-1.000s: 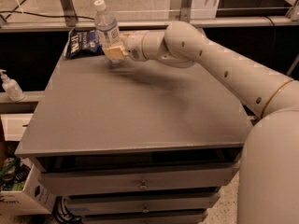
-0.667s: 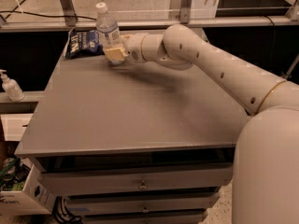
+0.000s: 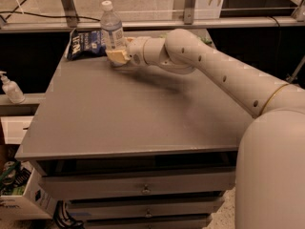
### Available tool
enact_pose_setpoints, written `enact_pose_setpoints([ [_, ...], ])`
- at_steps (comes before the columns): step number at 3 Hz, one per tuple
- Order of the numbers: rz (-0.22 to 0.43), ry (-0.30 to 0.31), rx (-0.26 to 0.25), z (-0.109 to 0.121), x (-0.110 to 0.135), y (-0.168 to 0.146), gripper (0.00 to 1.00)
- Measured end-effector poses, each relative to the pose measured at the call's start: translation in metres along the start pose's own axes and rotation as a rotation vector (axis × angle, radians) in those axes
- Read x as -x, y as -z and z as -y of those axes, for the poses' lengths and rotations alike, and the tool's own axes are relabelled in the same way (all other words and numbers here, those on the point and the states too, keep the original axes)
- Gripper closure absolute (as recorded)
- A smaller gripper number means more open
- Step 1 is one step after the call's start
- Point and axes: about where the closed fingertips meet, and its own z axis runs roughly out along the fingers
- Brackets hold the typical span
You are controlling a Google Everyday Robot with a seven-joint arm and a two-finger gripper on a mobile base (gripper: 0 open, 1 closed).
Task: Move blue plastic bottle near blue chip bag
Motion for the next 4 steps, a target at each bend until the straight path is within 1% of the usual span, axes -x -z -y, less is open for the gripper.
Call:
enact_pose_setpoints([
  [1, 0.000, 0.000, 0.000, 0.000, 0.000, 0.000, 0.58],
  [2, -0.003, -0.018, 0.000, 0.001, -0.005, 0.003, 0.35],
  [3, -0.003, -0.018, 0.000, 0.001, -0.003, 0.004, 0.13],
  [4, -0.006, -0.047, -0.006, 0.005, -0.012, 0.014, 0.00],
])
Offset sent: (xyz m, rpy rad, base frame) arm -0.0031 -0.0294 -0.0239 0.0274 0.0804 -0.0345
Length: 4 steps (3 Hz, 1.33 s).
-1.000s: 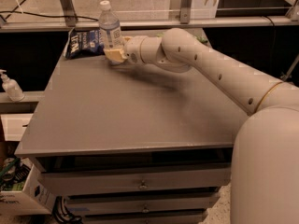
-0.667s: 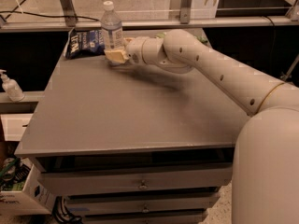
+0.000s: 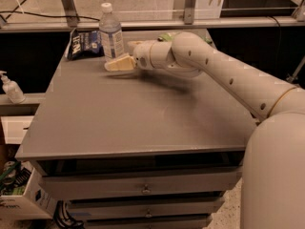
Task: Move blue plastic bottle near blue chip bag
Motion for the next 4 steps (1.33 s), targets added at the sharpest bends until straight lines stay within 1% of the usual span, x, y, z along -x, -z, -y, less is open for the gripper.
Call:
enact_pose_setpoints([
  [1, 0.008, -0.009, -0.009, 0.005, 0.001, 0.014, 0.00],
  [2, 0.020, -0.001, -0.035, 0.016, 0.007, 0.038, 0.00],
  [3, 0.039, 0.014, -0.048, 0.023, 0.019, 0.077, 0.00],
  [4, 0.079, -0.010, -0.045, 0.021, 0.028, 0.112, 0.00],
])
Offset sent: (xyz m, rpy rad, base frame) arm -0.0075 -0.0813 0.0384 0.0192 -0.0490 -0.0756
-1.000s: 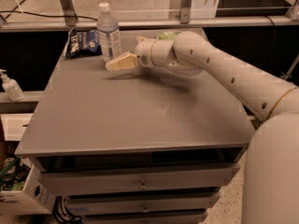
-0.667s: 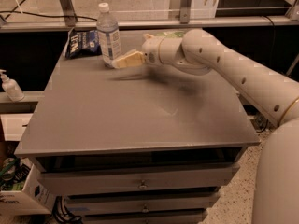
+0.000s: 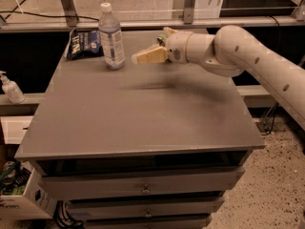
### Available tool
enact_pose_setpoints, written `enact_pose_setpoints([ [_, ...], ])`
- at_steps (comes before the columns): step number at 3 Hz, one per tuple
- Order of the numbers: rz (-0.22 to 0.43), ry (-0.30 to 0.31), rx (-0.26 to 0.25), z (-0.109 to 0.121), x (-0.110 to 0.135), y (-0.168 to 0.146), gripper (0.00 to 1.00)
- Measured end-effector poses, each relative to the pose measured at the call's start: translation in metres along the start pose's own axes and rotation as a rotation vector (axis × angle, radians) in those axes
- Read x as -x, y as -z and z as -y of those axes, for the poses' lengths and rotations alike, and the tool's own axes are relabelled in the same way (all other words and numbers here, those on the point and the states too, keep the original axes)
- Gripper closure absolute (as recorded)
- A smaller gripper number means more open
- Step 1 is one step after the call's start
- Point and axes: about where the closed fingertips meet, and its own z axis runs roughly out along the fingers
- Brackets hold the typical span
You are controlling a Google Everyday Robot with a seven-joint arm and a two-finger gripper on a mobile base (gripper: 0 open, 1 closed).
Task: Move blue plastic bottle near blue chip bag
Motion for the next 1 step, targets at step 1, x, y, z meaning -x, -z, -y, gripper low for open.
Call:
enact_pose_setpoints([
  [1, 0.005, -0.006, -0.006, 0.0026, 0.0002, 0.0073, 0.00],
])
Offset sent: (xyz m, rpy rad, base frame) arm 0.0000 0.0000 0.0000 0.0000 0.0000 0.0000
